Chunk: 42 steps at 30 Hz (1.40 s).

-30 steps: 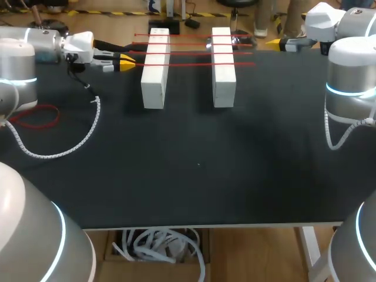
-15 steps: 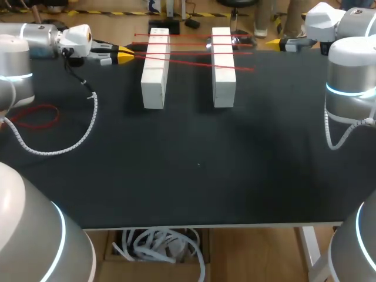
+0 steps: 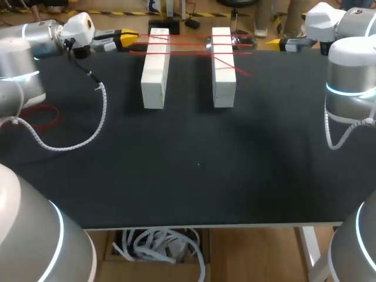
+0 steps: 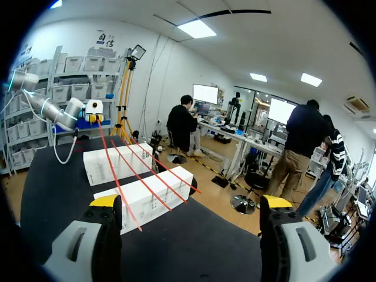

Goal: Grab the tape and strap the tape.

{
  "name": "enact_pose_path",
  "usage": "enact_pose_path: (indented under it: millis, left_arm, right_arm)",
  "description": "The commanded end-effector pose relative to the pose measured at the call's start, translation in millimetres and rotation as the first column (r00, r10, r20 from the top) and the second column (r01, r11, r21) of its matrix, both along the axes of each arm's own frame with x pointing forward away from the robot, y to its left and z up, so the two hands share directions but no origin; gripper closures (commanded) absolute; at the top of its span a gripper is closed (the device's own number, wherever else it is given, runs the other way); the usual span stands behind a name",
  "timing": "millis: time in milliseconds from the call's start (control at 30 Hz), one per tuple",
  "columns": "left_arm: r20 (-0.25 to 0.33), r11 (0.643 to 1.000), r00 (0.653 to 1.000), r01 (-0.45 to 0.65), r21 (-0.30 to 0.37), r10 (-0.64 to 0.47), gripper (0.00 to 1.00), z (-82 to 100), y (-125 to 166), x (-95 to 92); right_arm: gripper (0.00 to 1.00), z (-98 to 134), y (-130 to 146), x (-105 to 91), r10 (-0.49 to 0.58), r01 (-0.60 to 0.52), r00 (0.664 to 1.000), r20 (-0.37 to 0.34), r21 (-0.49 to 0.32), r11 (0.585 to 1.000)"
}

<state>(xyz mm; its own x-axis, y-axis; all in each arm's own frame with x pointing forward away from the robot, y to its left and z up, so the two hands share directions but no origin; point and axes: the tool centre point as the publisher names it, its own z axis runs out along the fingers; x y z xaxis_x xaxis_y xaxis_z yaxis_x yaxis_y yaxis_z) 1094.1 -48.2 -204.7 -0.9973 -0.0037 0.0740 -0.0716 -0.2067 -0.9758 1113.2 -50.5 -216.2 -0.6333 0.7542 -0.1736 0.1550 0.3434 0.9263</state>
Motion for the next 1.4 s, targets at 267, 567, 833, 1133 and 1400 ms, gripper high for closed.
enact_pose_path:
  millis: [267,567,833,1133,1400]
  left_arm:
    - [-0.009,0.996,1.0,-0.017,-0.089,0.016,1.0,33.0,-20.5,-3.0]
    - [-0.028,0.988,1.0,-0.019,-0.156,0.015,1.0,45.4,-21.9,-2.4]
    - [-0.028,0.988,1.0,-0.019,-0.156,0.015,1.0,45.4,-21.9,-2.4]
    - [-0.028,0.988,1.0,-0.019,-0.156,0.015,1.0,45.4,-21.9,-2.4]
    - [0.053,0.973,0.999,0.021,-0.228,-0.009,1.0,55.7,-45.5,-7.1]
  right_arm:
    - [0.0,0.3,0.1,0.5,0.0,0.0,1.0,-0.002,-0.002,1.0]
    - [0.0,0.3,0.1,0.5,0.0,0.0,1.0,-0.002,-0.002,1.0]
    - [0.0,0.3,0.1,0.5,0.0,0.0,1.0,-0.002,-0.002,1.0]
    - [0.0,0.3,0.1,0.5,0.0,0.0,1.0,-0.002,-0.002,1.0]
    - [0.0,0.3,0.1,0.5,0.0,0.0,1.0,-0.002,-0.002,1.0]
